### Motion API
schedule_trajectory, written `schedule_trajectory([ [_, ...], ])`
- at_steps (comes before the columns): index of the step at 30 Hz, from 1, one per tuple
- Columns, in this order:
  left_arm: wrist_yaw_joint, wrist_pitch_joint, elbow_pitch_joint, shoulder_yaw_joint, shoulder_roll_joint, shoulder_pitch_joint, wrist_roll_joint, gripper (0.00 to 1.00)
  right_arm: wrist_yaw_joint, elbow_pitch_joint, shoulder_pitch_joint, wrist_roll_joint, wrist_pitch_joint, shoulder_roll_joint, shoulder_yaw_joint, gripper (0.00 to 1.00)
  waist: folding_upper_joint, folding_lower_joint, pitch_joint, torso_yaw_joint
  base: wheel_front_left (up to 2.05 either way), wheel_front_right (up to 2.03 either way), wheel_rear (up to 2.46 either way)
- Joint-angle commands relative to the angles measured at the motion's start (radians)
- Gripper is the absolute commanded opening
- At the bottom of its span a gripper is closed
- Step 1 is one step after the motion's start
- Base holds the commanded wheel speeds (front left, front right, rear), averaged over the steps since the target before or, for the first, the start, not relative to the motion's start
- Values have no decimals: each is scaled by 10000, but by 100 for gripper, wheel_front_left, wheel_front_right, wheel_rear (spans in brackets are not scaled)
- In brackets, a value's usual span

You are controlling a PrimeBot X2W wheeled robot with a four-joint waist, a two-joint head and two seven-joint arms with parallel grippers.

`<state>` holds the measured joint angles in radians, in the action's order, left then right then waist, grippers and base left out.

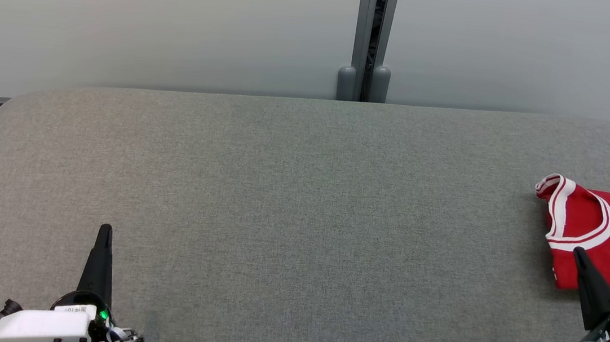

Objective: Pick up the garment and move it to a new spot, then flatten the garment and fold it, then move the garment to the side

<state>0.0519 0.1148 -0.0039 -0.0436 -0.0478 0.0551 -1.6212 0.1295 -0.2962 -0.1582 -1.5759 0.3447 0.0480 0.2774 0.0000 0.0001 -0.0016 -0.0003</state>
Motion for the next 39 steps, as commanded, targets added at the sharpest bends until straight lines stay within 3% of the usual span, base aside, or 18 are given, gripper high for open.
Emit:
schedule_trajectory([
  [1, 55, -13, -34, 51, -22, 51, -21, 0, 23, 3, -61, -66, 51, 38, 11, 0, 0, -1, 0, 0, 0, 0, 0],
  [39, 55, -13, -34, 51, -23, 51, -20, 0, 22, 3, -61, -66, 51, 38, 9, 0, 0, -1, 0, 0, 0, 0, 0],
])
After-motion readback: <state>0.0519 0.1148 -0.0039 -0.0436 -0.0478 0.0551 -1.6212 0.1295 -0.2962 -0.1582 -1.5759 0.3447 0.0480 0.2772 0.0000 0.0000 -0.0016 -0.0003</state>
